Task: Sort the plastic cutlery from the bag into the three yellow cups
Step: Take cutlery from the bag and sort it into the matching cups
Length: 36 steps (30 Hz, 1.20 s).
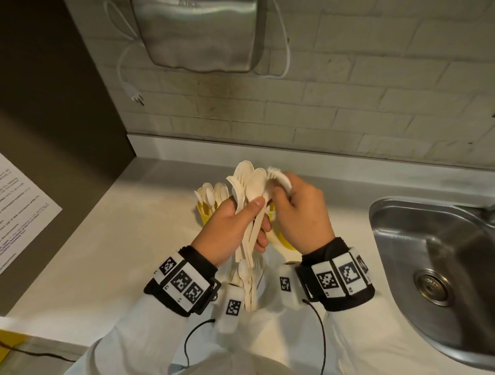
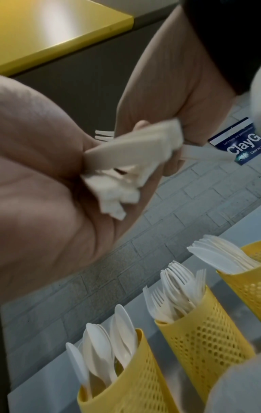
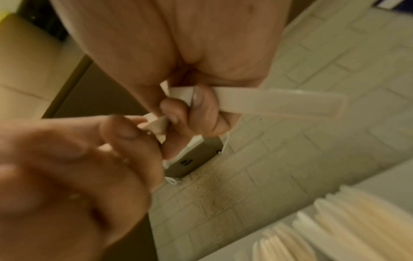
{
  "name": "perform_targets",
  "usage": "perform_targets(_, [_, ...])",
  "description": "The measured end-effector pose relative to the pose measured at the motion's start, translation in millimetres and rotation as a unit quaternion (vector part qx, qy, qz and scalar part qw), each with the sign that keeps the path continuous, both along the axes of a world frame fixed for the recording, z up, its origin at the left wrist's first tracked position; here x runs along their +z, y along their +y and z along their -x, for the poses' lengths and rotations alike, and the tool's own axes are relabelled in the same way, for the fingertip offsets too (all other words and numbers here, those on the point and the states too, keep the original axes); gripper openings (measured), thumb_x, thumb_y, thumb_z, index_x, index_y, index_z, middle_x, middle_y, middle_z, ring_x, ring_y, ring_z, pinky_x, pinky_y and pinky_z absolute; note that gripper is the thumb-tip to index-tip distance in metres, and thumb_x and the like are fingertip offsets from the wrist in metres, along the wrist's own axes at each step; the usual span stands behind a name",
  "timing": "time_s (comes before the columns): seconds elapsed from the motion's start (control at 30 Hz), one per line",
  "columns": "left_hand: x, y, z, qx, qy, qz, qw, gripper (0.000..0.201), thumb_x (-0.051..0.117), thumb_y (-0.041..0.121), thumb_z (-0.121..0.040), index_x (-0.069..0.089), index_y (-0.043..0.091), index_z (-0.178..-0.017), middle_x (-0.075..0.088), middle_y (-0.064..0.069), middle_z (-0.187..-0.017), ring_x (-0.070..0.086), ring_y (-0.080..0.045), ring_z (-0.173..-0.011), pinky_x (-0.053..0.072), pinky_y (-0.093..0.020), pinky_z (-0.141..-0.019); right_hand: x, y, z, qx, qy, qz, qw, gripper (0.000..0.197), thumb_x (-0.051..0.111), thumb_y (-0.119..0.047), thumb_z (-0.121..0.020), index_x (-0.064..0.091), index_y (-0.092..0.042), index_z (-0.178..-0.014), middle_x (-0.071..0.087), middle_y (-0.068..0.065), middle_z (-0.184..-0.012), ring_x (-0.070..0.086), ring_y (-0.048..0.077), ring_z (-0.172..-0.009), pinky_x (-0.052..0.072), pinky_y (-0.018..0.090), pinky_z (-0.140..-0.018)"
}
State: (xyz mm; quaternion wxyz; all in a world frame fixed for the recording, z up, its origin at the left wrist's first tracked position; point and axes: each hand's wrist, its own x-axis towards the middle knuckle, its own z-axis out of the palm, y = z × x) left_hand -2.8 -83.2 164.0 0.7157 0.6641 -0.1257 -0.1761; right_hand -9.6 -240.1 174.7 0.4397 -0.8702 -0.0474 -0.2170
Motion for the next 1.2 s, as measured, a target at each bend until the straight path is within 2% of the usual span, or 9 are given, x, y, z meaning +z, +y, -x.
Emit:
perform_targets(0.1, [0.0, 0.6, -0.1, 0.005, 0.002, 0.004, 1.0, 0.025, 0.049, 0.026, -0.108, 0.068, 0.012, -0.102, 0.068, -0.012, -0.077, 0.062, -0.023, -0.052, 0.057, -0.036, -0.052, 2.1, 0.0, -1.6, -0.038, 0.015, -0.206, 0.978, 0.022, 0.042, -0.018, -0.109, 0.058, -0.012, -0.095, 0.074, 0.006, -0.075, 0.065, 0.018, -0.059, 0.053, 0.036, -0.059])
perform_targets(0.27, [-8.0, 2.4, -2.4, 0.021, -0.022, -0.033, 0.999, 0.035, 0.05, 0.028, -0.108, 0.059, 0.008, -0.081, 0.059, -0.006, -0.068, 0.048, -0.024, -0.045, 0.046, -0.031, -0.05, 14.8, -10.7, -2.4, -0.026, 0.049, -0.578, 0.814, 0.018, 0.035, -0.026, -0.112, 0.05, -0.015, -0.11, 0.064, 0.012, -0.064, 0.067, 0.03, -0.056, 0.062, 0.048, -0.065])
perform_targets(0.43, [-9.3, 2.5, -4.5, 0.015, -0.024, -0.042, 0.999, 0.03, 0.051, 0.028, -0.108, 0.055, 0.012, -0.083, 0.053, -0.007, -0.07, 0.044, -0.023, -0.049, 0.045, -0.031, -0.05, 6.3, -24.6, -7.0, -0.004, 0.077, -0.646, 0.759, 0.01, 0.048, -0.022, -0.107, 0.046, -0.021, -0.097, 0.033, 0.0, -0.063, 0.03, 0.012, -0.048, 0.034, 0.025, -0.045])
perform_targets(0.57, [-10.6, -2.2, -4.0, 0.008, -0.034, -0.052, 0.998, 0.029, 0.053, 0.033, -0.107, 0.059, 0.011, -0.089, 0.061, -0.015, -0.08, 0.048, -0.025, -0.049, 0.047, -0.032, -0.052, 3.6, -24.7, -6.0, 0.057, 0.1, -0.682, 0.722, 0.008, 0.049, -0.009, -0.102, 0.053, -0.012, -0.096, 0.036, 0.001, -0.063, 0.032, 0.013, -0.055, 0.03, 0.026, -0.052])
perform_targets(0.77, [-4.4, -15.2, 1.2, -0.037, 0.022, -0.039, 0.998, 0.025, 0.048, 0.031, -0.108, 0.061, 0.019, -0.125, 0.075, -0.007, -0.091, 0.071, -0.025, -0.066, 0.052, -0.027, -0.05, 4.1, -13.1, -2.7, 0.091, 0.057, -0.634, 0.766, 0.022, 0.045, -0.01, -0.105, 0.061, -0.008, -0.09, 0.055, 0.008, -0.075, 0.054, 0.021, -0.069, 0.05, 0.036, -0.079])
perform_targets(0.83, [-4.0, -16.1, 1.1, -0.02, 0.026, -0.018, 0.999, 0.021, 0.048, 0.025, -0.109, 0.062, 0.011, -0.114, 0.067, -0.01, -0.079, 0.064, -0.02, -0.058, 0.049, -0.027, -0.051, 3.1, -10.6, -1.7, 0.058, 0.067, -0.552, 0.829, 0.028, 0.047, -0.013, -0.105, 0.065, -0.011, -0.082, 0.061, 0.006, -0.076, 0.058, 0.019, -0.072, 0.051, 0.038, -0.082])
perform_targets(0.93, [-6.1, -13.9, -2.1, -0.001, 0.016, -0.032, 0.999, 0.024, 0.05, 0.023, -0.108, 0.057, 0.002, -0.099, 0.059, -0.009, -0.073, 0.056, -0.018, -0.053, 0.047, -0.029, -0.051, -0.2, -8.2, -0.3, -0.005, 0.083, -0.371, 0.925, 0.03, 0.052, -0.021, -0.105, 0.064, -0.015, -0.078, 0.058, -0.003, -0.064, 0.055, 0.012, -0.062, 0.046, 0.034, -0.066])
perform_targets(1.07, [-6.1, -12.1, -1.1, -0.004, 0.014, -0.039, 0.999, 0.026, 0.049, 0.023, -0.109, 0.056, -0.001, -0.101, 0.062, -0.004, -0.069, 0.056, -0.016, -0.05, 0.046, -0.028, -0.05, -2.7, -17.0, -2.1, 0.043, 0.113, -0.327, 0.937, 0.022, 0.06, -0.014, -0.099, 0.068, -0.009, -0.079, 0.061, 0.012, -0.068, 0.053, 0.029, -0.061, 0.045, 0.037, -0.058])
perform_targets(1.2, [-8.1, -12.7, 0.1, -0.012, 0.013, -0.027, 0.999, 0.031, 0.05, 0.026, -0.108, 0.058, -0.003, -0.116, 0.067, -0.006, -0.083, 0.06, -0.021, -0.059, 0.048, -0.029, -0.05, 4.9, -17.0, -1.1, 0.002, 0.112, -0.359, 0.927, 0.031, 0.055, -0.013, -0.101, 0.067, -0.008, -0.073, 0.066, 0.004, -0.065, 0.065, 0.022, -0.068, 0.054, 0.034, -0.064])
